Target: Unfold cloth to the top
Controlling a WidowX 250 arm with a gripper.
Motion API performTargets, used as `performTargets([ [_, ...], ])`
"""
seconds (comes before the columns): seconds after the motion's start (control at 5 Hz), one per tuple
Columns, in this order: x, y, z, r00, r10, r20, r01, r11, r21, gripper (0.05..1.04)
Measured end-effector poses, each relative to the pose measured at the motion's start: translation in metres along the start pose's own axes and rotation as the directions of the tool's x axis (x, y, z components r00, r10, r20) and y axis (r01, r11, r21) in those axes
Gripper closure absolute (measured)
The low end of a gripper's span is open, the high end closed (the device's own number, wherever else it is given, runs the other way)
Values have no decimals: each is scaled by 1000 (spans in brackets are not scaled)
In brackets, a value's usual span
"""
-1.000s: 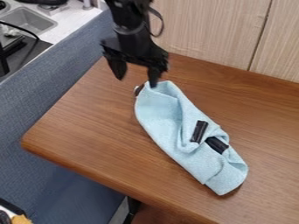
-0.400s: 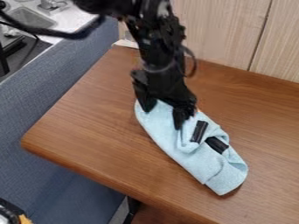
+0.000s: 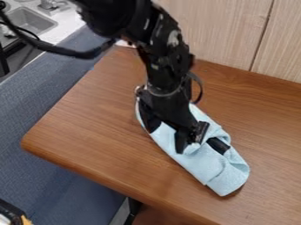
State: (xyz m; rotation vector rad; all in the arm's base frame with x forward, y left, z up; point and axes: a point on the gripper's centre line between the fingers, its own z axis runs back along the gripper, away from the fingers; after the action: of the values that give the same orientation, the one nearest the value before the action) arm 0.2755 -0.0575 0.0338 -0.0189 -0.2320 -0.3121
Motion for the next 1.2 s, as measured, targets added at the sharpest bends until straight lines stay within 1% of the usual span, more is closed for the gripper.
performTargets([
  [0.2,2,-12,-17,999,-39,10,39,999,4,84],
  [0.4,5,-19,-22,998,-64,3,64,998,4,84],
  [0.6,6,-22,-22,997,-82,10,82,997,-3,138],
  [0.8,6,-21,-25,997,-82,1,82,997,3,426],
  [1.0,6,-20,-25,997,-80,6,80,997,11,728],
  [1.2,6,-20,-25,997,-77,6,77,997,11,937],
])
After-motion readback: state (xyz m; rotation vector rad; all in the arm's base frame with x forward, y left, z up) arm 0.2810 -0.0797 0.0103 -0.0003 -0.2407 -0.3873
